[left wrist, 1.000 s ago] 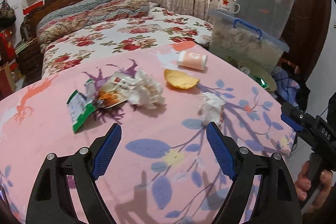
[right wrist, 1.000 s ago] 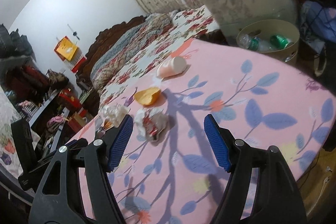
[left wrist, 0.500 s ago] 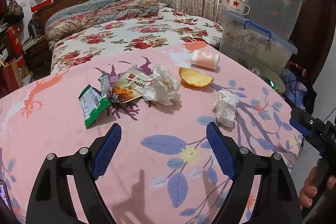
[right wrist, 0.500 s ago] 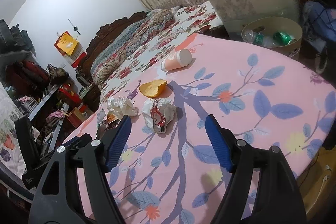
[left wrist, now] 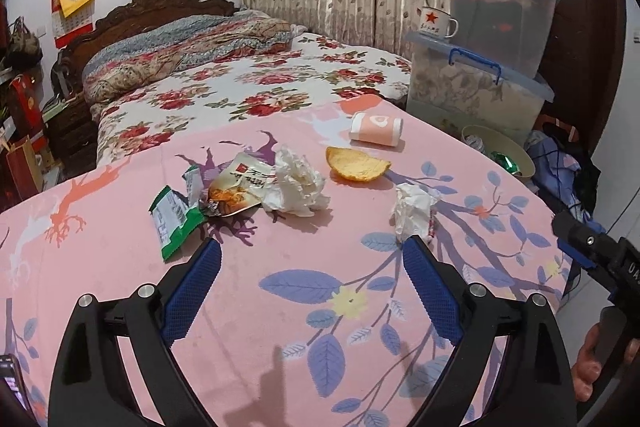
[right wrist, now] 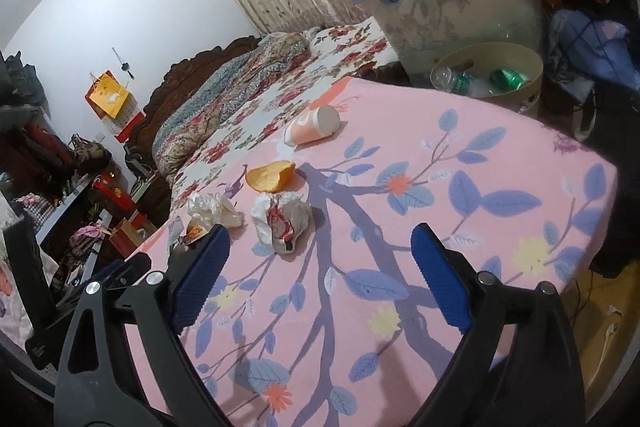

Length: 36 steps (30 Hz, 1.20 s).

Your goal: Collect trash

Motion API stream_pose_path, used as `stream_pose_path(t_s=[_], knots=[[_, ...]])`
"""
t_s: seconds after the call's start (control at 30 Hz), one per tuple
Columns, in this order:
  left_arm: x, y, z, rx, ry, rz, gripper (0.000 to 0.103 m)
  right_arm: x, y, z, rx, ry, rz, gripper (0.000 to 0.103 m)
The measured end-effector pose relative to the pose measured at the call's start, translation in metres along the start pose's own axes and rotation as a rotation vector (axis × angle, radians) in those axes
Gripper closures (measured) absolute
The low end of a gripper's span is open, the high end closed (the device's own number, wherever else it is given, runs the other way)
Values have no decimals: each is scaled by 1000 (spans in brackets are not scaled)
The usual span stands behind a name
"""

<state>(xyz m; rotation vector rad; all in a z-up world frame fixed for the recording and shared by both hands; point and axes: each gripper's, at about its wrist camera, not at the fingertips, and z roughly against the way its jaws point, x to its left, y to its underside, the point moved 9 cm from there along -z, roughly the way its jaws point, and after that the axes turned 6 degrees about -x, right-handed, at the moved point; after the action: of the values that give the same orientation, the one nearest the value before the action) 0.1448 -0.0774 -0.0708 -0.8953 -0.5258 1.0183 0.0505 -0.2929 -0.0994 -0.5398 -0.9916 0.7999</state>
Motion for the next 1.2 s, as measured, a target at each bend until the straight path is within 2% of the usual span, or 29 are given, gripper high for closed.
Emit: stream_pose_path(t_s=[0.3, 0.4, 0.57, 0.73, 0.9, 1.2], knots=[[-5, 3, 5, -8, 3, 0, 12, 2, 10, -1, 28, 37, 22, 6], [-4, 2, 6, -11, 5, 11, 8, 3, 10, 0, 28, 36, 23, 6], [-6, 1, 8, -23, 1, -2, 9, 3, 12, -2, 37, 37, 19, 6], [-5, 1, 7, -10, 22, 28, 9, 4, 13, -3, 44, 39, 21, 6], [1, 0, 6, 6, -13, 40, 8, 2, 12, -6, 48, 44, 13, 6], [5, -8, 14, -47, -65, 8, 8, 1, 13, -8, 57, 38, 11, 6]])
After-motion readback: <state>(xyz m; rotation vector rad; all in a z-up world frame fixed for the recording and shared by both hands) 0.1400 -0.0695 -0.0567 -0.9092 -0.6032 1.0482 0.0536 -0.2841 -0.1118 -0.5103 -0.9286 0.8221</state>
